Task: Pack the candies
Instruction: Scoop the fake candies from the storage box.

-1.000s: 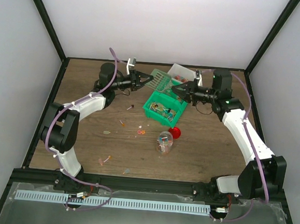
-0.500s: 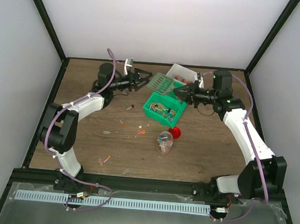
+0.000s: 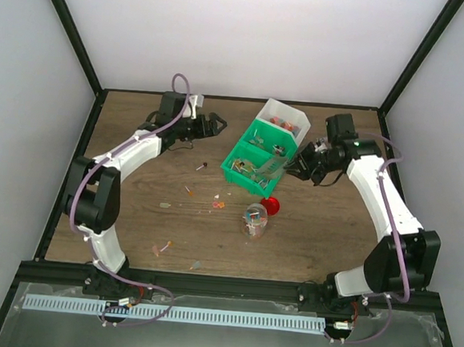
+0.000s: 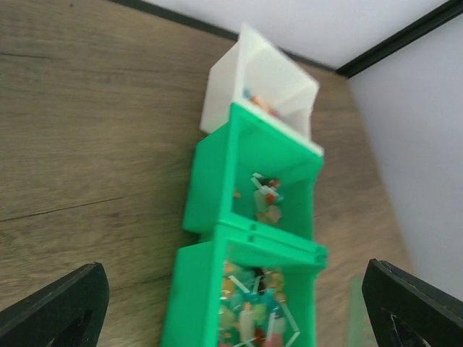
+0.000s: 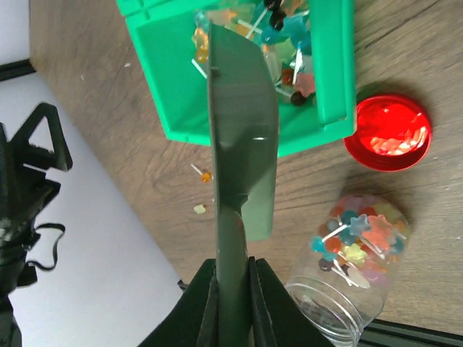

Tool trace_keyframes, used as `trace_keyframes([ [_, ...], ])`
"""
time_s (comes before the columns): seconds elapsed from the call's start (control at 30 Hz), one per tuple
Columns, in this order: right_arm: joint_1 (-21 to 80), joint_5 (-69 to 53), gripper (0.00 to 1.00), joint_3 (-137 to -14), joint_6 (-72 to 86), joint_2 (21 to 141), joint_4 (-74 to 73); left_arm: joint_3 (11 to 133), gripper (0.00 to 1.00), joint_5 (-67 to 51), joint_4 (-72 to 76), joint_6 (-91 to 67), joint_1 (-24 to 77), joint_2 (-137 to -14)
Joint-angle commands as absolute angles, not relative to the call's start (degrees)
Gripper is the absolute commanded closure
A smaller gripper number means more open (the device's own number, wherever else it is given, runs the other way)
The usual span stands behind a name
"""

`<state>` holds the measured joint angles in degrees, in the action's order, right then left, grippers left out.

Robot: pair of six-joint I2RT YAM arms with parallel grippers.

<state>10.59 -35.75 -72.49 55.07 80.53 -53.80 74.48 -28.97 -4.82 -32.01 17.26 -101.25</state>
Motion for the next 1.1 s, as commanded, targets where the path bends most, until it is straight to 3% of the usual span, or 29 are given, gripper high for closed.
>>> trace_keyframes([
  [0.0, 10.58, -27.99, 0.99, -81.27, 55.1, 84.53, -63.06, 77.59, 0.03, -19.52, -15.6, -20.97, 19.61, -104.59],
  [0.17, 12.12, -25.67, 0.99, -85.77, 54.43, 89.94, -65.14, 79.71, 0.03, -16.21, -18.57, -17.52, 22.21, -107.27],
  [0.23, 13.53, -24.39, 0.99, -87.79, 54.24, 92.26, -66.32, 79.74, 0.13, -15.98, -18.97, -17.47, 22.69, -107.87],
  [0.3, 14.92, -24.33, 0.99, -88.99, 54.22, 93.86, -66.4, 79.56, 0.17, -15.95, -18.98, -17.52, 22.94, -108.42],
  [0.73, 19.27, -17.81, 0.99, -97.33, 53.23, 99.91, -73.61, 80.39, 0.19, -17.16, -18.71, -18.45, 25.26, -110.93],
  [1.07, 19.86, -16.64, 0.99, -95.91, 51.53, 101.25, -74.44, 80.97, 0.19, -16.46, -18.99, -18.57, 26.47, -112.38],
])
